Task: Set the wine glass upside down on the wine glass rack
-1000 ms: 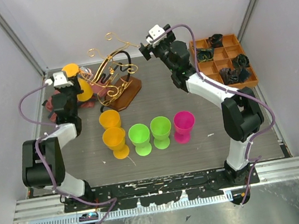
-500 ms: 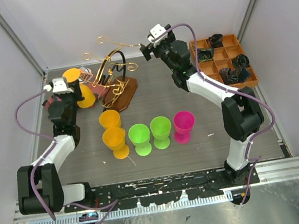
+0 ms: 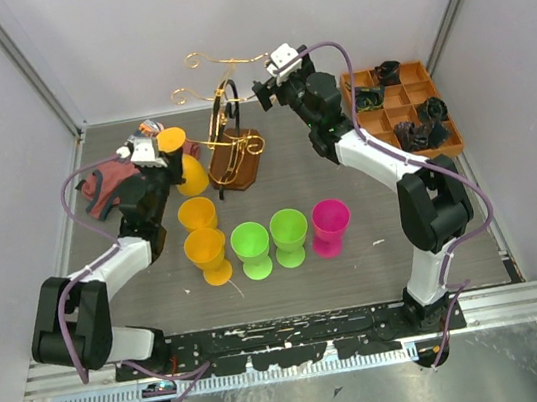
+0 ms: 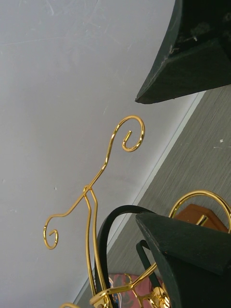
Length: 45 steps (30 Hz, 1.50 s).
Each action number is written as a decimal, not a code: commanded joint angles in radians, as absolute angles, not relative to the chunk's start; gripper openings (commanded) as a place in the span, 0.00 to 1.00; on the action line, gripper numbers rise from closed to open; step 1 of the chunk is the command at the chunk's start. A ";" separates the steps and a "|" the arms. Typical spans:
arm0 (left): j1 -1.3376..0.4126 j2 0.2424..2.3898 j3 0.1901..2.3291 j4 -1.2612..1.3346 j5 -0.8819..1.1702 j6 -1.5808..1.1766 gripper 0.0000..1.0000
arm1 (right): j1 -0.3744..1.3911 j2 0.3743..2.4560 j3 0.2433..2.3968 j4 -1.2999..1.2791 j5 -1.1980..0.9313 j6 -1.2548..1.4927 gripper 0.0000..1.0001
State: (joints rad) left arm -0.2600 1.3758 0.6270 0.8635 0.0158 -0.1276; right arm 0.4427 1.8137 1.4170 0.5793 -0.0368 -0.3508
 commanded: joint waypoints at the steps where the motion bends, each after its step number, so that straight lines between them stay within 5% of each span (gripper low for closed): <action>1: -0.286 1.398 0.650 0.877 0.043 -0.147 0.05 | 0.439 1.796 1.458 0.600 -0.037 -0.337 1.00; 20: -0.290 1.100 0.528 0.600 0.012 -0.115 0.66 | 0.436 1.815 1.502 0.565 -0.037 -0.319 1.00; 31: -0.289 0.906 0.545 0.305 0.010 -0.120 0.67 | 0.428 1.752 1.560 0.486 0.169 -0.240 1.00; 39: -0.289 0.830 0.835 -0.137 0.039 -0.152 0.61 | 0.399 1.638 1.476 0.408 0.350 -0.183 1.00; 42: -0.289 0.868 0.949 -0.187 0.059 -0.072 0.65 | 0.384 1.592 1.441 0.315 0.367 -0.152 1.00; 45: -0.289 0.937 1.031 -0.068 0.057 0.036 0.80 | 0.359 1.575 1.469 0.136 0.369 -0.063 1.00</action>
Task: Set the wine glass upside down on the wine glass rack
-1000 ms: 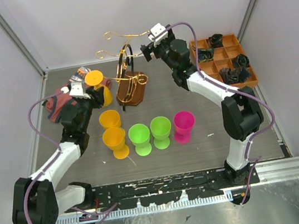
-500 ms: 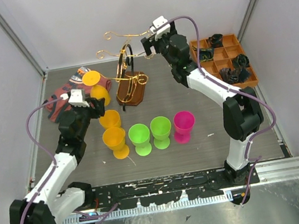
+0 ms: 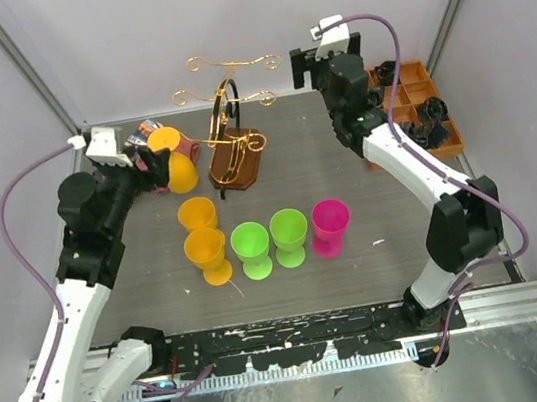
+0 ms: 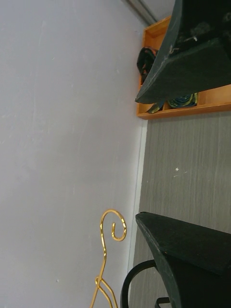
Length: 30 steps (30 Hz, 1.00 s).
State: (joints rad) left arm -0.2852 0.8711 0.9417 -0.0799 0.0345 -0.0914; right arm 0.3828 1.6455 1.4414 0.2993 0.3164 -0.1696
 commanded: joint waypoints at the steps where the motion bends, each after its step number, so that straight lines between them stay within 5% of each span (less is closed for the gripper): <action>1: -0.290 0.973 1.057 0.005 0.058 0.063 0.85 | 0.355 1.567 1.471 0.081 0.361 -0.047 1.00; 6: -0.288 1.228 1.236 0.235 0.077 0.143 0.94 | 0.353 1.490 1.431 -0.120 0.331 0.004 1.00; 14: -0.289 1.614 1.655 0.116 0.184 0.075 0.98 | 0.355 1.350 1.385 -0.486 0.270 0.194 0.96; 30: -0.289 1.761 1.810 0.111 0.175 0.000 0.98 | 0.360 1.052 1.156 -0.833 -0.086 0.332 0.85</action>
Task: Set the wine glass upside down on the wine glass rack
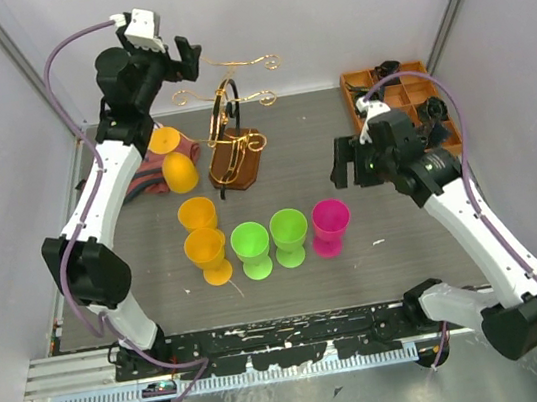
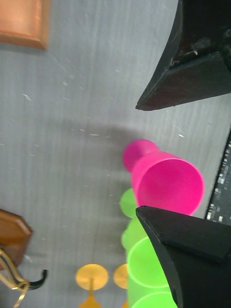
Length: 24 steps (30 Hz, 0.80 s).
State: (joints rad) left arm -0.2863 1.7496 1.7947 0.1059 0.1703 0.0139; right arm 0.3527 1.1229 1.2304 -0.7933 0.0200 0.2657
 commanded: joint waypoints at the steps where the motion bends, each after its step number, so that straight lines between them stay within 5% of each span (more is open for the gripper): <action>1: -0.289 1.759 1.805 0.110 0.175 0.000 0.98 | 0.360 1.037 1.136 -0.832 -0.093 0.338 0.85; 12: -0.289 1.721 1.751 0.084 0.133 0.027 0.98 | 0.384 1.017 0.953 -0.800 -0.103 0.345 0.72; 20: -0.288 1.718 1.754 0.066 0.116 0.033 0.98 | 0.388 1.051 0.992 -0.806 -0.016 0.314 0.22; 24: -0.289 1.726 1.774 0.062 0.074 0.031 0.98 | 0.389 1.054 1.084 -0.859 0.092 0.322 0.10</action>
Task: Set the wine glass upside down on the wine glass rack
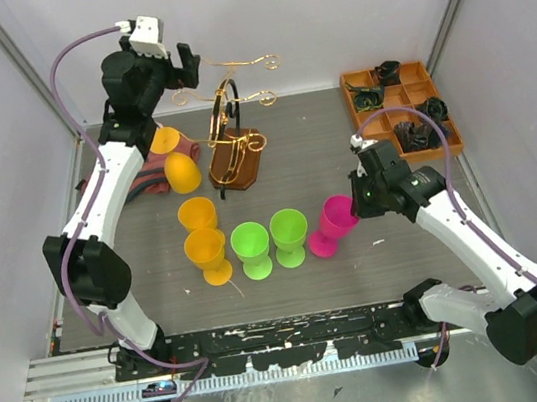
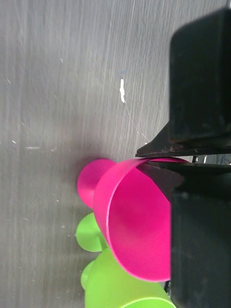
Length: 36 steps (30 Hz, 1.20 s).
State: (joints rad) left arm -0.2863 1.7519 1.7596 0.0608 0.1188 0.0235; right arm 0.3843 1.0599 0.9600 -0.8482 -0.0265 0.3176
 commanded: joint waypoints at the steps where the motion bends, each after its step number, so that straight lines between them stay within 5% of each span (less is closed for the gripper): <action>1: -0.290 1.728 1.783 0.054 0.061 0.031 0.98 | 0.388 1.056 1.121 -0.880 0.136 0.324 0.07; 8: -0.289 1.740 1.861 -0.044 -0.010 0.029 0.98 | 0.388 1.209 1.504 -0.941 0.675 0.200 0.00; 12: -0.286 1.752 1.943 -0.153 -0.041 -0.009 0.98 | 0.381 1.310 1.626 -0.704 0.912 0.019 0.00; 19: -0.210 1.744 2.050 -0.316 -0.071 -0.365 0.98 | 0.376 1.341 1.491 0.107 0.574 -0.130 0.00; 25: -0.145 1.587 1.743 0.014 -0.026 -0.710 0.98 | 0.385 1.519 1.544 0.508 0.304 -0.053 0.00; 29: -0.144 1.573 1.721 0.054 0.016 -0.917 0.98 | 0.420 1.628 1.514 0.854 0.148 -0.043 0.00; 36: -0.148 1.578 1.647 0.259 0.067 -1.185 0.99 | 0.504 1.842 1.609 1.065 0.068 -0.066 0.00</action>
